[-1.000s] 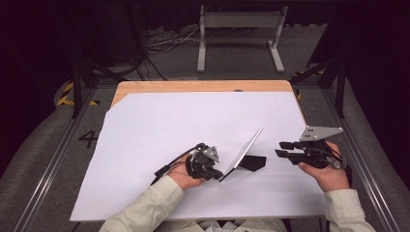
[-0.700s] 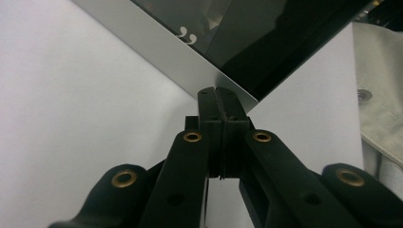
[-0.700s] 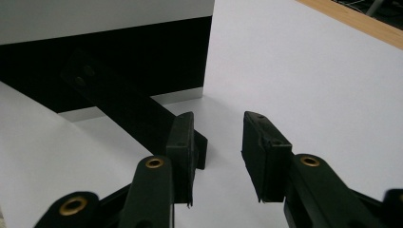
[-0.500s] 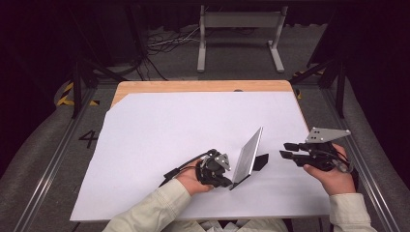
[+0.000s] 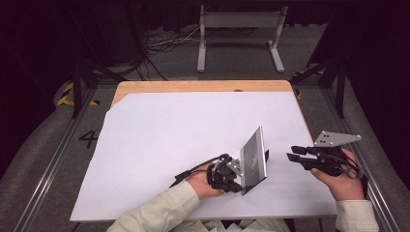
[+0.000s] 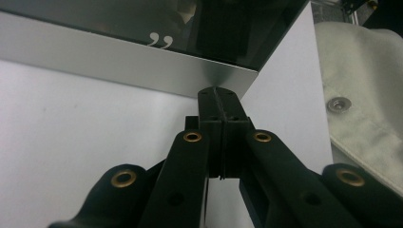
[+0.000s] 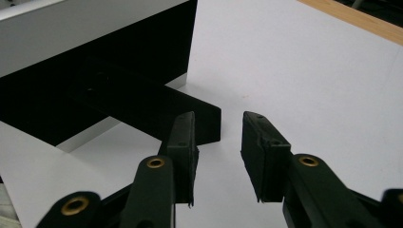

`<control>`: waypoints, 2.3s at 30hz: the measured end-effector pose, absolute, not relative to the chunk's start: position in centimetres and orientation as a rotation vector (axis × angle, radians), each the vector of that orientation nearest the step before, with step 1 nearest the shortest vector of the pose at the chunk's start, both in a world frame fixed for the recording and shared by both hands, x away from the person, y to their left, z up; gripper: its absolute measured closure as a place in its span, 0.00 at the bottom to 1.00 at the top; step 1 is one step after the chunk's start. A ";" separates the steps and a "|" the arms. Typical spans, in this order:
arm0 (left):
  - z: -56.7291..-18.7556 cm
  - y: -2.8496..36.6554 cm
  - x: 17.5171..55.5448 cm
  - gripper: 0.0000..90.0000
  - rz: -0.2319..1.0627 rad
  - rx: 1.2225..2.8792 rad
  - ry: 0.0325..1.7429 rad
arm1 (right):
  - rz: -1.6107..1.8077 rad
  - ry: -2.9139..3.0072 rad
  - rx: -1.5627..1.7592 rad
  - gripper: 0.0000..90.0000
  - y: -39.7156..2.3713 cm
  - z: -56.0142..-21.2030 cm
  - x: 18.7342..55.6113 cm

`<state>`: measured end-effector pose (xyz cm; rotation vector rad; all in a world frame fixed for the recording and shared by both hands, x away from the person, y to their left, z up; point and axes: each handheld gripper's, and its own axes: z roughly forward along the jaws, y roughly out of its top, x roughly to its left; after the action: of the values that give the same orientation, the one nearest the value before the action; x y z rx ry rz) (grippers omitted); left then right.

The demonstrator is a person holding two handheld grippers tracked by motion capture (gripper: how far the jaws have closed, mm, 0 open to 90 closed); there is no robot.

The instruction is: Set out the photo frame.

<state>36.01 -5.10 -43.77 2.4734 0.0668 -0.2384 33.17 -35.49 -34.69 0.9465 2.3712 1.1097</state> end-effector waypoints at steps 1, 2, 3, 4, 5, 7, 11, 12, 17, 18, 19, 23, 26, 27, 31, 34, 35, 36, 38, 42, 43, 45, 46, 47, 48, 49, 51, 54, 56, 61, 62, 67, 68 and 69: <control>-43.8 -5.3 36.0 1.00 -0.241 2.471 0.067 | 1.107 2.372 0.947 0.73 -35.5 -34.7 33.1; -43.8 -5.4 35.9 1.00 -0.242 2.465 0.071 | 1.106 2.372 0.949 0.73 -35.6 -34.7 33.1; -43.9 -5.5 35.9 1.00 -0.243 2.463 0.069 | 1.105 2.372 0.951 0.73 -35.6 -34.7 33.0; -43.9 -5.6 35.9 1.00 -0.245 2.458 0.072 | 1.106 2.373 0.952 0.73 -35.6 -34.7 33.0; -43.9 -5.7 35.9 1.00 -0.243 2.456 0.074 | 1.107 2.371 0.952 0.73 -35.6 -34.6 33.0; -43.9 -5.8 35.9 1.00 -0.240 2.452 0.073 | 1.110 2.371 0.952 0.74 -35.6 -34.6 33.0; -43.9 -6.3 35.7 1.00 -0.242 2.450 0.078 | 1.114 2.368 0.952 0.74 -35.7 -34.5 33.0; -43.9 -6.5 35.8 1.00 -0.234 2.443 0.073 | 1.115 2.368 0.954 0.74 -35.7 -34.5 33.0; -43.9 -7.2 35.7 1.00 -0.234 2.439 0.076 | 1.120 2.364 0.960 0.74 -35.9 -34.4 32.9; -43.8 -7.2 35.8 1.00 -0.233 2.436 0.077 | 1.120 2.364 0.961 0.74 -35.9 -34.4 32.9; -43.8 -7.3 35.8 1.00 -0.231 2.429 0.081 | 1.119 2.363 0.962 0.74 -35.9 -34.4 32.9; -43.7 -7.5 35.9 1.00 -0.237 2.405 0.102 | 1.119 2.362 0.970 0.74 -36.0 -34.5 32.8; -43.7 -7.7 36.0 1.00 -0.239 2.404 0.103 | 1.117 2.359 0.977 0.74 -36.2 -34.5 32.6; -43.7 -7.9 36.0 1.00 -0.237 2.404 0.100 | 1.116 2.356 0.983 0.74 -36.3 -34.5 32.4; -43.7 -8.6 35.9 1.00 -0.241 2.400 0.085 | 1.109 2.343 1.013 0.73 -36.9 -34.5 31.7; -43.8 -9.0 35.9 1.00 -0.247 2.394 0.084 | 1.105 2.335 1.034 0.73 -37.3 -34.6 31.3; -43.8 -9.1 36.0 1.00 -0.246 2.395 0.084 | 1.102 2.331 1.042 0.73 -37.5 -34.6 31.2; -43.8 -9.2 36.0 1.00 -0.244 2.394 0.077 | 1.104 2.327 1.052 0.73 -37.7 -34.6 31.0; -43.8 -9.1 36.0 1.00 -0.243 2.397 0.084 | 1.115 2.324 1.078 0.73 -37.8 -34.6 31.0; -43.6 -8.8 36.1 1.00 -0.225 2.400 0.090 | 1.128 2.330 1.076 0.73 -37.7 -34.6 31.1; -43.6 -8.6 36.1 1.00 -0.223 2.404 0.093 | 1.130 2.333 1.077 0.73 -37.6 -34.6 31.2; -43.4 -8.1 36.1 1.00 -0.212 2.407 0.102 | 1.139 2.343 1.074 0.73 -37.5 -34.5 31.4; -43.3 -7.8 36.1 1.00 -0.207 2.406 0.109 | 1.142 2.344 1.074 0.73 -37.4 -34.5 31.6; -43.2 -7.4 36.2 1.00 -0.201 2.401 0.115 | 1.150 2.347 1.072 0.73 -37.3 -34.4 31.7; -43.2 -7.1 36.2 1.00 -0.197 2.394 0.123 | 1.157 2.352 1.069 0.73 -37.2 -34.4 31.9; -43.2 -6.8 36.3 1.00 -0.196 2.396 0.131 | 1.160 2.355 1.068 0.73 -37.1 -34.3 32.1; -43.2 -6.2 36.4 1.00 -0.175 2.404 0.134 | 1.160 2.363 1.066 0.73 -36.9 -34.3 32.4; -43.1 -5.3 36.5 1.00 -0.168 2.403 0.155 | 1.167 2.374 1.070 0.73 -36.6 -34.3 32.6; -42.9 -4.8 36.7 0.99 -0.158 2.395 0.167 | 1.169 2.381 1.083 0.73 -36.5 -34.4 32.7; -42.5 -3.6 36.9 0.98 -0.128 2.392 0.185 | 1.186 2.380 1.142 0.73 -36.6 -34.1 32.8; -42.5 -3.6 36.9 0.98 -0.128 2.392 0.185 | 1.186 2.380 1.142 0.73 -36.6 -34.1 32.8; -42.2 -1.7 37.4 0.98 -0.073 2.395 0.230 | 1.181 2.385 1.183 0.73 -36.3 -33.9 33.1; -42.1 -1.4 37.5 0.98 -0.068 2.393 0.239 | 1.181 2.385 1.183 0.73 -36.3 -33.9 33.1; -42.0 -0.9 37.7 0.98 -0.057 2.394 0.246 | 1.181 2.386 1.197 0.72 -36.3 -33.9 33.1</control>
<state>37.66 -0.93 -42.03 2.3939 0.2461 -0.0568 33.10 -36.27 -33.86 1.1970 2.3865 1.1808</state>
